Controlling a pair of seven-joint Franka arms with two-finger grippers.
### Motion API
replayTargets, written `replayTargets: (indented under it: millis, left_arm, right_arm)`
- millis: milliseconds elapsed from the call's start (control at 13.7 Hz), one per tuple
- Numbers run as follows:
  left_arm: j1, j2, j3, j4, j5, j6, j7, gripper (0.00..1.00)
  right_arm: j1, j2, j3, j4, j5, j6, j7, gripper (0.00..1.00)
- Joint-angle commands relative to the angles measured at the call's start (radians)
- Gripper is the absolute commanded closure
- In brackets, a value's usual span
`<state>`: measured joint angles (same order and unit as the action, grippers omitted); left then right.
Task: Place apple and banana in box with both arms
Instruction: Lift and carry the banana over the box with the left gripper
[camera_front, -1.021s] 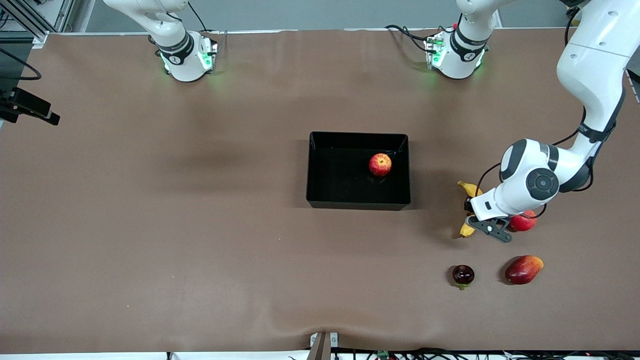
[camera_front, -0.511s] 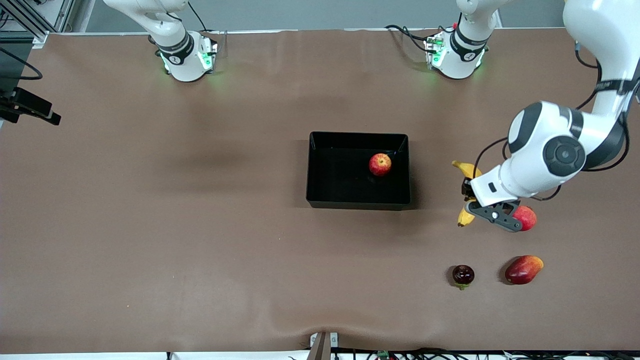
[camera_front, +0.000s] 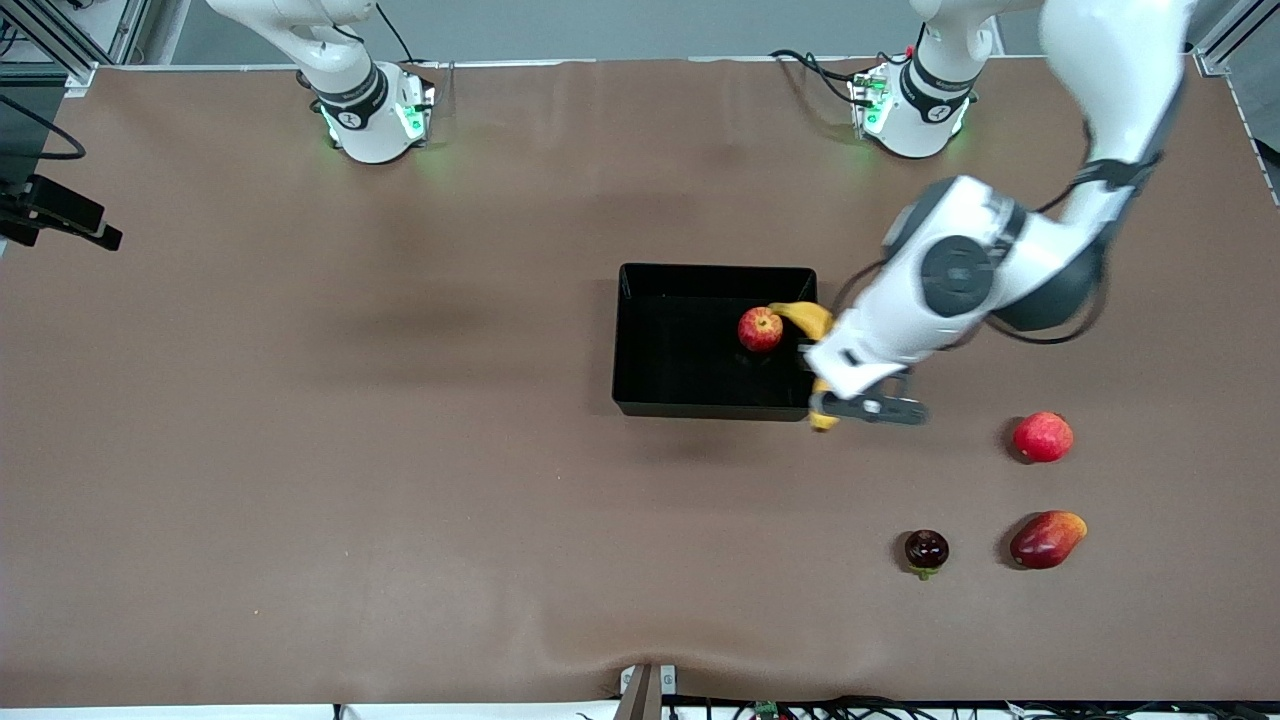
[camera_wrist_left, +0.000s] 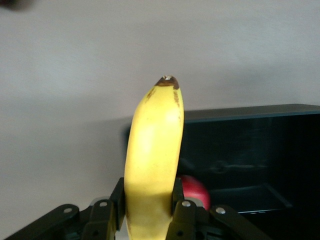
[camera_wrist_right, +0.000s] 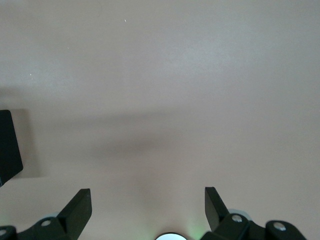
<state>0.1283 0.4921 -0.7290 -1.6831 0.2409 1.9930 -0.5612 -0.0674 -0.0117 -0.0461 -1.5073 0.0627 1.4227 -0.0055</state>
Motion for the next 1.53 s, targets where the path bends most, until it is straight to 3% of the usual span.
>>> replayTargets:
  millis: [0, 365, 584, 948, 1459]
  left_arm:
    - [-0.105, 0.08, 0.008, 0.085, 0.006, -0.011, -0.109, 1.0]
    - [-0.33, 0.23, 0.13, 0.224, 0.069, -0.008, -0.273, 1.0]
    - [-0.415, 0.261, 0.216, 0.249, 0.06, 0.025, -0.299, 1.0]
    - [-0.453, 0.31, 0.221, 0.247, 0.063, 0.035, -0.374, 1.0]
    - [-0.467, 0.286, 0.215, 0.24, 0.066, 0.02, -0.436, 1.0]
  right_arm:
    - [-0.008, 0.007, 0.008, 0.018, 0.003, -0.002, -0.002, 0.0]
    - [-0.008, 0.007, 0.008, 0.018, 0.003, -0.002, -0.004, 0.0]
    - [-0.009, 0.007, 0.008, 0.018, 0.003, -0.002, -0.004, 0.0]
    - [-0.009, 0.009, 0.008, 0.018, 0.003, -0.002, -0.004, 0.0]
    - [-0.009, 0.007, 0.008, 0.018, 0.003, -0.002, -0.004, 0.0]
